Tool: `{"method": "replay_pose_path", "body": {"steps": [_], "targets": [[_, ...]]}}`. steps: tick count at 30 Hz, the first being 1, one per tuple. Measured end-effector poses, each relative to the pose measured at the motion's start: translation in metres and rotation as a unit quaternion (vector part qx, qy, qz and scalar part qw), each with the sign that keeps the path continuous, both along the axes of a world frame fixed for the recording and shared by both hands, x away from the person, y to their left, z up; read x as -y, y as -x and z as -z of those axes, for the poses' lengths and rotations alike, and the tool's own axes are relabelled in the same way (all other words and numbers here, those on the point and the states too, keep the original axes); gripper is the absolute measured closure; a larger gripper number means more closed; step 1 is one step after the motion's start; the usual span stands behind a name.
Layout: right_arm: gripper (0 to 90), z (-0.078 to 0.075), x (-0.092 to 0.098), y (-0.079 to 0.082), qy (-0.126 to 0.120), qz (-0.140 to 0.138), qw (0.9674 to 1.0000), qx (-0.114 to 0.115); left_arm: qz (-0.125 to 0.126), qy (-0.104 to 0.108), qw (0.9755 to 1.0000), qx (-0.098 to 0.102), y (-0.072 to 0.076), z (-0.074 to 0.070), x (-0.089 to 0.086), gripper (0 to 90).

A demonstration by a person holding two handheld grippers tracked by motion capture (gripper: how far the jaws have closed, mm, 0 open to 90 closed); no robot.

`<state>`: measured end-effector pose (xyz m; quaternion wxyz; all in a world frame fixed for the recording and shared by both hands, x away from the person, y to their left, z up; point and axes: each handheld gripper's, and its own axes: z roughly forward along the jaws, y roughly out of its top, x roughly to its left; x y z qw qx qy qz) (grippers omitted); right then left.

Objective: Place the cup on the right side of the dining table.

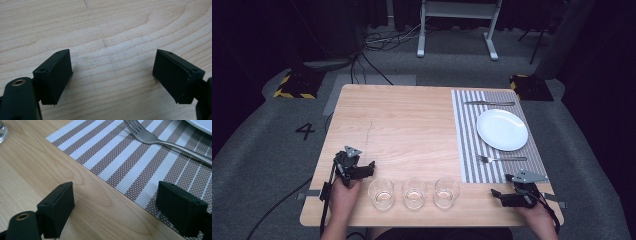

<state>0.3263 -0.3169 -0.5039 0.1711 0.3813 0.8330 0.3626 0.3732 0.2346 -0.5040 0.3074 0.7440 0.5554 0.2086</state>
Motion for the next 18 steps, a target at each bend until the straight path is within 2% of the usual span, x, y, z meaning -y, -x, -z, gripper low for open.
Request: {"method": "replay_pose_path", "body": {"steps": [18], "targets": [[16.4, -0.0008, -0.0009, -0.0002, 0.003, 0.004, 1.0, -0.002, 0.0, 0.0, 1.0, 0.0, -0.0003, 0.0, 0.0, 16.2]]}}
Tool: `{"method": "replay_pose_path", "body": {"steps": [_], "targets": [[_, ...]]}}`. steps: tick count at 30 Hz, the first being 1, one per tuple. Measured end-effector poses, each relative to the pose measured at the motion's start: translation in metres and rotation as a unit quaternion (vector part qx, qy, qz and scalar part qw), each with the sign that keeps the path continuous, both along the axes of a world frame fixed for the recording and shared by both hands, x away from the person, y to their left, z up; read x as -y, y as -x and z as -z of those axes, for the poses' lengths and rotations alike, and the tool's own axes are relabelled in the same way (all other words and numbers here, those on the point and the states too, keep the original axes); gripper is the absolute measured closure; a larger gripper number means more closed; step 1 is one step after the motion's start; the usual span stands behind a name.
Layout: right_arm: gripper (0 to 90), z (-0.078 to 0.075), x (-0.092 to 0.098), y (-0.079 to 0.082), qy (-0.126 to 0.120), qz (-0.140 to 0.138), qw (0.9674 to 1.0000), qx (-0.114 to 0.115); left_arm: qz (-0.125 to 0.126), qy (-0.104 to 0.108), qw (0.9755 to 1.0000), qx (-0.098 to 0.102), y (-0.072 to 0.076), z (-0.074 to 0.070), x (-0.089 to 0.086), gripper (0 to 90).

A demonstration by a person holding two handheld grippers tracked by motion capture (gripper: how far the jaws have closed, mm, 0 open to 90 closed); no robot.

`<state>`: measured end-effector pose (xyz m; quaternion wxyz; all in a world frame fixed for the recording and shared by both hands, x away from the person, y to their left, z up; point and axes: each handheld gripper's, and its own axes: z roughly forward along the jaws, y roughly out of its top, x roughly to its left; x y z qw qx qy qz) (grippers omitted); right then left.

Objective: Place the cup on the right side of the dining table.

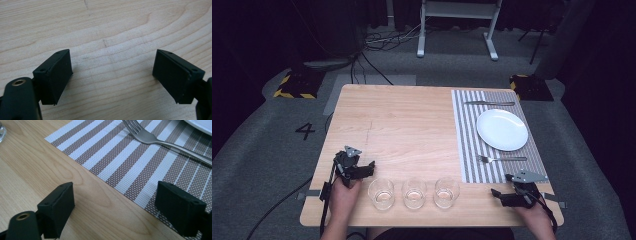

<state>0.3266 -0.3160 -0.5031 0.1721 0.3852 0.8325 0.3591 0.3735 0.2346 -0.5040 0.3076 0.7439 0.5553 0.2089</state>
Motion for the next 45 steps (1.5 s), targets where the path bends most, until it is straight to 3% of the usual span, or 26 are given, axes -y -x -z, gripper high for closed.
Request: {"method": "replay_pose_path", "body": {"steps": [4, 7, 15, 27, 35, 45], "targets": [[16.8, -0.01, -0.004, -0.003, 0.025, 0.005, 0.9996, -0.012, 0.0, 0.0, 1.0, 0.0, 0.0, 0.0, 0.0, 16.2], [16.9, -0.019, -0.007, -0.004, 0.026, 0.006, 0.9996, -0.006, 0.0, 0.0, 1.0, 0.0, 0.0, 0.0, 0.0, 16.2], [17.0, -0.043, -0.012, 0.005, -0.011, 0.02, 0.9997, -0.004, 0.0, 0.0, 1.0, 0.0, 0.0, 0.0, 0.0, 16.2], [17.8, -0.087, -0.022, 0.024, -0.02, 0.022, 0.9993, 0.02, 0.0, 0.0, 1.0, 0.0, 0.0, 0.0, 0.0, 16.2], [16.8, -0.097, -0.032, 0.031, -0.04, 0.013, 0.9987, 0.029, 0.0, 0.0, 1.0, 0.0, 0.0, 0.0, 0.0, 16.2], [16.8, -0.101, -0.059, 0.034, -0.03, -0.013, 0.9987, 0.039, 0.0, 0.0, 1.0, 0.0, 0.0, 0.0, 0.0, 16.2]]}}
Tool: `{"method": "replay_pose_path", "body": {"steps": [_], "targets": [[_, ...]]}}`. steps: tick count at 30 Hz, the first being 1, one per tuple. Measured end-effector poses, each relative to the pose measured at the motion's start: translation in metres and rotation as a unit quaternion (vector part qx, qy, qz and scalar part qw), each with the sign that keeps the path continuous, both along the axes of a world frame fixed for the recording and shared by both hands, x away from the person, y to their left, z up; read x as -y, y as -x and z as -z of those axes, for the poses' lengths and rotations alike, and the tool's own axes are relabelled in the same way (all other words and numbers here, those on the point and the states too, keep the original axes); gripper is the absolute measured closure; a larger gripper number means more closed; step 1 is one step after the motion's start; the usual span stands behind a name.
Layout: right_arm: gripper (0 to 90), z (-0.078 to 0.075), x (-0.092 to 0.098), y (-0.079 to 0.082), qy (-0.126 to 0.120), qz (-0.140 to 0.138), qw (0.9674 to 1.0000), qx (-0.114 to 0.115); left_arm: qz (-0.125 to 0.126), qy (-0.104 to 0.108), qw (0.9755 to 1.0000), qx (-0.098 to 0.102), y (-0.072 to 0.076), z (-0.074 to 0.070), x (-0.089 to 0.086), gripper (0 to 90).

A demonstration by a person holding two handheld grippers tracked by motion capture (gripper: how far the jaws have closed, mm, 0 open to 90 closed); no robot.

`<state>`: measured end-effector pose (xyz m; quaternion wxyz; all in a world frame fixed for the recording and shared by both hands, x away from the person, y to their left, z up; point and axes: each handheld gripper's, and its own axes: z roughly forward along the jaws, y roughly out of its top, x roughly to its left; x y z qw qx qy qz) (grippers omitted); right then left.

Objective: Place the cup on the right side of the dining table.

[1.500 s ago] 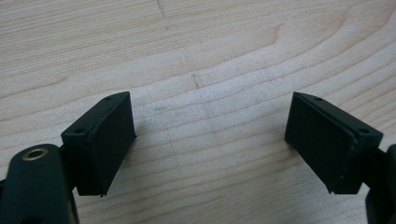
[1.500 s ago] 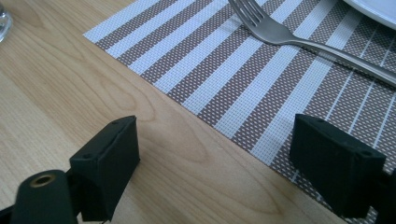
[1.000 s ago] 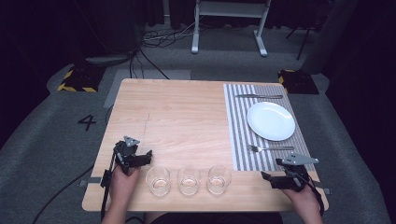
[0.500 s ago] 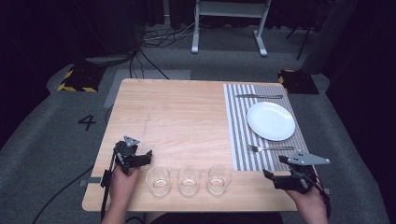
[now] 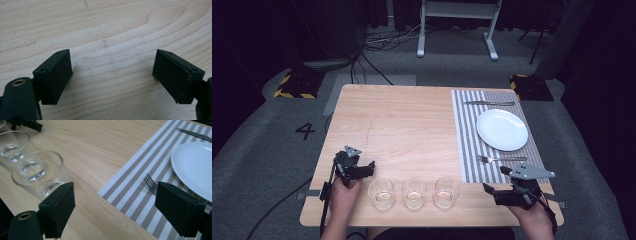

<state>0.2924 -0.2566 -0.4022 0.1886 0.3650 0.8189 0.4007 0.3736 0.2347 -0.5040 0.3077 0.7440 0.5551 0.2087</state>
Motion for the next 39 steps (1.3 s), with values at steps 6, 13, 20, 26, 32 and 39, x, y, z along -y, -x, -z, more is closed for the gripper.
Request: {"method": "replay_pose_path", "body": {"steps": [6, 13, 20, 26, 32, 39], "targets": [[16.6, -0.002, -0.022, 0.0, -0.004, -0.027, 0.9996, 0.004, 0.0, 0.0, 1.0, 0.0, 0.0, 0.0, 0.0, 16.1], [15.4, -0.005, -0.049, 0.001, -0.013, -0.062, 0.998, 0.003, 0.0, 0.001, 1.0, 0.0, 0.0, 0.0, 0.0, 16.1], [14.4, -0.002, -0.069, 0.0, -0.029, -0.095, 0.9949, -0.016, 0.001, 0.0, 1.0, 0.0, 0.0, 0.0, 0.0, 16.1], [14.4, 0.007, -0.082, -0.002, -0.013, -0.108, 0.9938, -0.024, 0.001, 0.0, 1.0, 0.0, 0.0, 0.0, 0.0, 16.0], [11.6, 0.022, -0.096, -0.004, 0.0, -0.122, 0.9916, -0.041, 0.001, 0.0, 1.0, 0.0, 0.0, 0.0, 0.0, 16.0], [10.5, 0.035, -0.106, -0.008, 0.012, -0.119, 0.9913, -0.055, 0.001, 0.0, 1.0, 0.0, 0.0, 0.0, 0.0, 16.0]]}}
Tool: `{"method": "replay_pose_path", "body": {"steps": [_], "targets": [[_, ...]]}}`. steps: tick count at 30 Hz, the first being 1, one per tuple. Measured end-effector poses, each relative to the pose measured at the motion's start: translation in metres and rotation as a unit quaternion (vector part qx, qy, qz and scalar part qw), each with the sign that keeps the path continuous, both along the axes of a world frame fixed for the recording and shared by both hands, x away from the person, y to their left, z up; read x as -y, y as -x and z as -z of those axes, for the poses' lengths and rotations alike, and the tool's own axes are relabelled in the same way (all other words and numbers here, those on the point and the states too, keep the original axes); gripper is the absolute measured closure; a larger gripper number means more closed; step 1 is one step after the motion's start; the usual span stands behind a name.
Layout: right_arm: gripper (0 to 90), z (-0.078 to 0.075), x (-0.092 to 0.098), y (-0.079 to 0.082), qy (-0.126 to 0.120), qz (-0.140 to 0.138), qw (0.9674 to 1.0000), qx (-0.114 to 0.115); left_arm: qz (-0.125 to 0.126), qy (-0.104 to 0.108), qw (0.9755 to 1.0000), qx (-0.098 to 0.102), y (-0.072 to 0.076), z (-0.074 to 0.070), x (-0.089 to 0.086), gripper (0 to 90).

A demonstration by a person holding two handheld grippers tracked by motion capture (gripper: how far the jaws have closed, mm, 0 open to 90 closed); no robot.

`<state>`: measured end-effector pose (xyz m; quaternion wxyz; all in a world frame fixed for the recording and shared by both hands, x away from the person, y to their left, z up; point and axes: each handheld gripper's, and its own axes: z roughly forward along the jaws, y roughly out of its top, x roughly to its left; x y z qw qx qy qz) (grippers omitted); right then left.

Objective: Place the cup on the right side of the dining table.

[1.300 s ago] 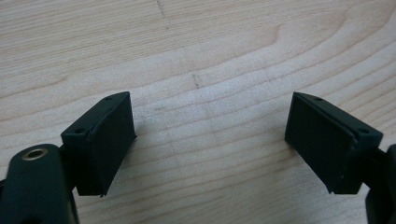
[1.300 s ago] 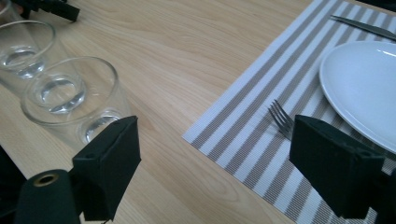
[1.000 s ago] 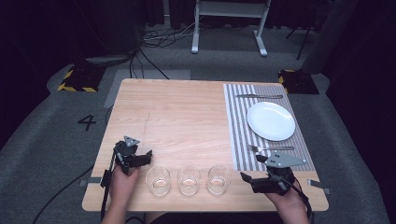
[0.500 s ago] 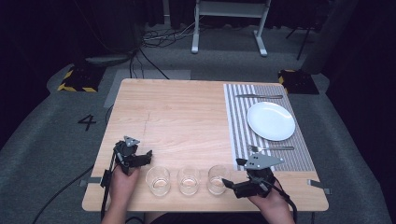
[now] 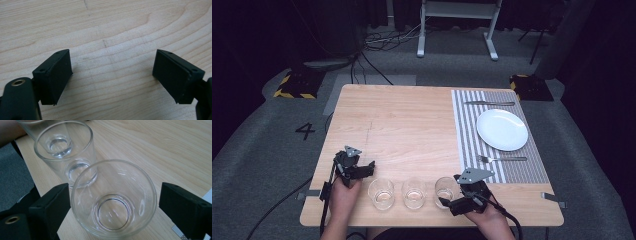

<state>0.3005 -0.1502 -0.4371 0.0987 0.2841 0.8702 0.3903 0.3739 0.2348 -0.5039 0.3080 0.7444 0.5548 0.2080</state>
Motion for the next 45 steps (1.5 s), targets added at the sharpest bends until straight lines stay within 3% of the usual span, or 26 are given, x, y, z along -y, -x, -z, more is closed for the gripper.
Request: {"method": "replay_pose_path", "body": {"steps": [8, 13, 28, 45], "targets": [[13.9, 0.015, -0.009, -0.003, 0.012, -0.002, 0.9999, -0.003, 0.0, 0.0, 1.0, 0.0, 0.0, 0.0, 0.0, 16.1], [14.9, 0.019, -0.014, -0.001, 0.035, -0.008, 0.9993, 0.008, 0.0, 0.0, 1.0, 0.0, 0.0, 0.0, 0.0, 16.1], [19.1, 0.018, -0.013, -0.001, 0.04, -0.005, 0.9991, 0.009, 0.0, 0.0, 1.0, 0.0, 0.0, 0.0, 0.0, 16.1], [19.3, 0.005, -0.015, -0.002, 0.07, -0.024, 0.9971, -0.021, 0.0, 0.0, 1.0, 0.0, 0.0, 0.0, 0.0, 16.1]]}}
